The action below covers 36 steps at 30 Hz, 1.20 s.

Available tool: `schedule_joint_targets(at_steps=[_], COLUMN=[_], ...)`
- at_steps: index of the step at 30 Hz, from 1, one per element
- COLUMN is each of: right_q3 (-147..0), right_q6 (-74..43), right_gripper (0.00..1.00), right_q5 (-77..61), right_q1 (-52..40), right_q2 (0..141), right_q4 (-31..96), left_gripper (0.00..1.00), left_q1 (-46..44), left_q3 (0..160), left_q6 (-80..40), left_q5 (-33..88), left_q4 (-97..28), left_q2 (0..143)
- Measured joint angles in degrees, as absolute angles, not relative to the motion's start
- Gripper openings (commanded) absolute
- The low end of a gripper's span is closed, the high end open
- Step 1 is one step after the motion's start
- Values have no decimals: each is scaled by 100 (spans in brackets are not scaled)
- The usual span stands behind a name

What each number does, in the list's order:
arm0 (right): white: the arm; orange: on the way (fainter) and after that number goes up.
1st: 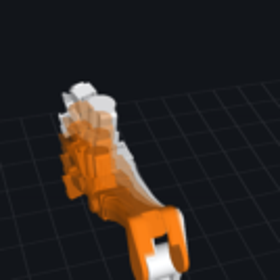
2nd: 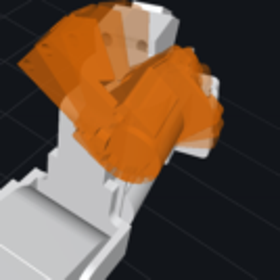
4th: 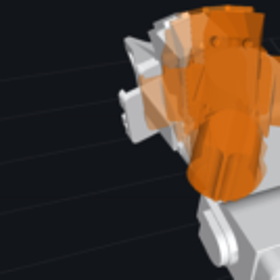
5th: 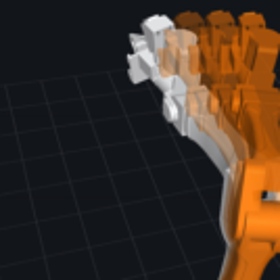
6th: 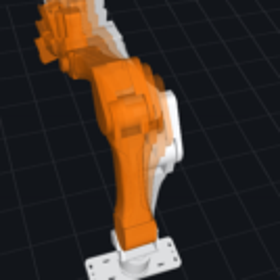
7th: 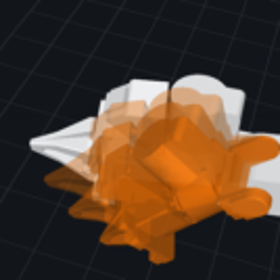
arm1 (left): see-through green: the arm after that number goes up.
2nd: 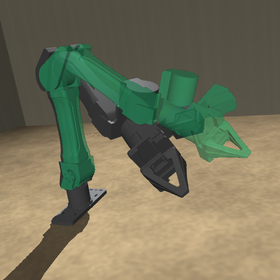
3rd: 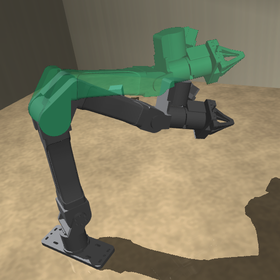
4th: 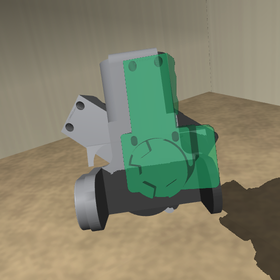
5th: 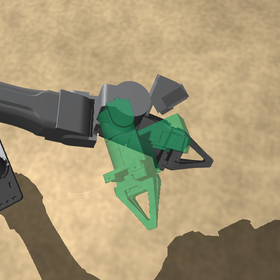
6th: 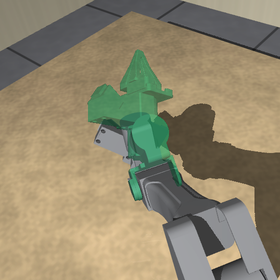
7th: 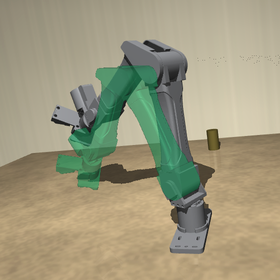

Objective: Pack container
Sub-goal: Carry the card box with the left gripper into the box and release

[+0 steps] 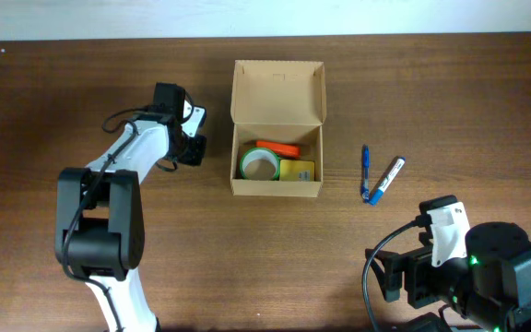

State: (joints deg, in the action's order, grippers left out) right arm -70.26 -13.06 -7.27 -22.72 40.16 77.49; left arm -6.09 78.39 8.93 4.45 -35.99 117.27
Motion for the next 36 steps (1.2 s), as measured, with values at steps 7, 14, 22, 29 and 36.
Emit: schedule_joint_targets(at_steps=[7,14,22,29,36], right_q3=[-7026,-7026,-7026,-7026,-7026], right_q6=[-1306,-1304,-1306,-1306,-1304], right_gripper=[99,99,99,99,99], right_q5=[-705,-687,-687,-687,-687], right_q1=[-2272,-2272,-2272,-2272,-2272], right_q2=[4016,4016,4016,4016,4016], right_q4=[7743,7738,7734,7734,7734], left_gripper=[11,11,8,4,3], left_q1=[-617,-1592,-2853,-2853,-2775], left_q3=[9113,9400,9402,9402,9402], left_q6=[880,1122,3065,4890,5686], left_q5=[298,414,716,733,731], left_q4=[-4259,-4274,-5264,-5419,-5345], left_q2=[11201,10307,10309,10562,11222])
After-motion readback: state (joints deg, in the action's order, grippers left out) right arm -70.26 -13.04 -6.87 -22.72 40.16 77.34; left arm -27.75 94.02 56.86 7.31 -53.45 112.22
